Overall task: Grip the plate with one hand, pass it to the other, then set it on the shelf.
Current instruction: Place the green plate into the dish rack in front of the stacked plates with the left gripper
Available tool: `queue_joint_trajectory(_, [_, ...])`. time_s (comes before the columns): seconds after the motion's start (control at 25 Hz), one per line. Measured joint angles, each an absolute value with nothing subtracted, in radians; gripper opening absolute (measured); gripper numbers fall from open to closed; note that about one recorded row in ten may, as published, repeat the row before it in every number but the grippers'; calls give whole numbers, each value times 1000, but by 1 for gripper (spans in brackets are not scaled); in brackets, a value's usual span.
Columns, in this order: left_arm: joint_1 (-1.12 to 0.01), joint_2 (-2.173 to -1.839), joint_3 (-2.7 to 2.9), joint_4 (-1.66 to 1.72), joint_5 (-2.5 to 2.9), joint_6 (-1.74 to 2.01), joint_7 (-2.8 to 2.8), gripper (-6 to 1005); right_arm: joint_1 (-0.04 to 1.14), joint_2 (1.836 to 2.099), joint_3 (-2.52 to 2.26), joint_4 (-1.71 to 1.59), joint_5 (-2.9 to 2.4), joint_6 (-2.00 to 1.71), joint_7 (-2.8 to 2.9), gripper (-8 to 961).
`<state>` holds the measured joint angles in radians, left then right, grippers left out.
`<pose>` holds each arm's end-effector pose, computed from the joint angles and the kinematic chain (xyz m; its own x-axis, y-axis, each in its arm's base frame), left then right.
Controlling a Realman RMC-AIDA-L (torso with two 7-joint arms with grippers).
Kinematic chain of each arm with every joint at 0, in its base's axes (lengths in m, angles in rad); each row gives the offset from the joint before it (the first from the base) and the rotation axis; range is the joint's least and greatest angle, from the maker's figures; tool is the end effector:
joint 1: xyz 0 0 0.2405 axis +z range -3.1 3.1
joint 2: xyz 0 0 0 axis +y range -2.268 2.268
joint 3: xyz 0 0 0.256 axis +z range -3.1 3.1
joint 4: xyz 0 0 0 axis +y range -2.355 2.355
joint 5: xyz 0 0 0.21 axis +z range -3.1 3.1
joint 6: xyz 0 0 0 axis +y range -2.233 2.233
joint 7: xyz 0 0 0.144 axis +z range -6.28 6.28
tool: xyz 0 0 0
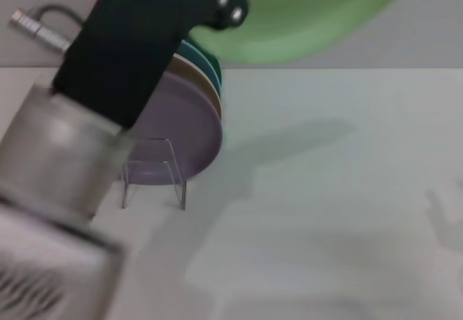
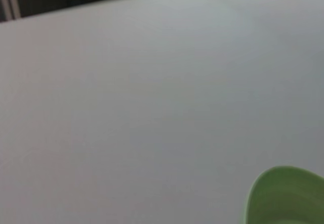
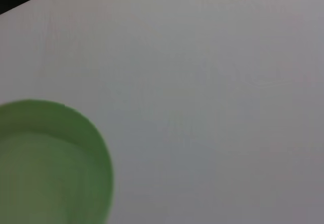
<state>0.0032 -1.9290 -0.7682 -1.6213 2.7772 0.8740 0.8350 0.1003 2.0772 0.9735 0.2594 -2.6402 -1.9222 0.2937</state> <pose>-0.0644 0.2343 0.0179 0.5949 -0.7664 0.2424 0.1752 -0.1706 -0.9696 0.2983 0.1962 0.0263 0.3993 0.5216 -0.7540 -0.7187 -0.3324 -0.6106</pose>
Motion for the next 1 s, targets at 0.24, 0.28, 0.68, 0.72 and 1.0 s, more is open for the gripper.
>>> queue_joint_trajectory(0.24, [40, -1917, -850, -1449, 2887, 1030, 539, 58, 104, 2076, 974, 246, -2640, -1922, 294, 600])
queue_joint_trajectory(0.28, [42, -1921, -895, -1386, 2887, 1061, 436, 59, 103, 2077, 974, 236, -2639, -1922, 294, 600])
queue_joint_trajectory(0.68, [-209, -1925, -1012, -716, 2890, 1613, 116, 59, 87, 2083, 962, 226, -2638, -1924, 295, 600])
queue_joint_trajectory(0.72, [-209, -1925, -1012, -716, 2890, 1613, 116, 58, 87, 2083, 962, 226, -2638, -1924, 295, 600])
queue_joint_trajectory(1.0, [-350, -1949, -1039, -384, 2891, 1764, 45, 56, 74, 2086, 953, 226, -2644, -1941, 303, 600])
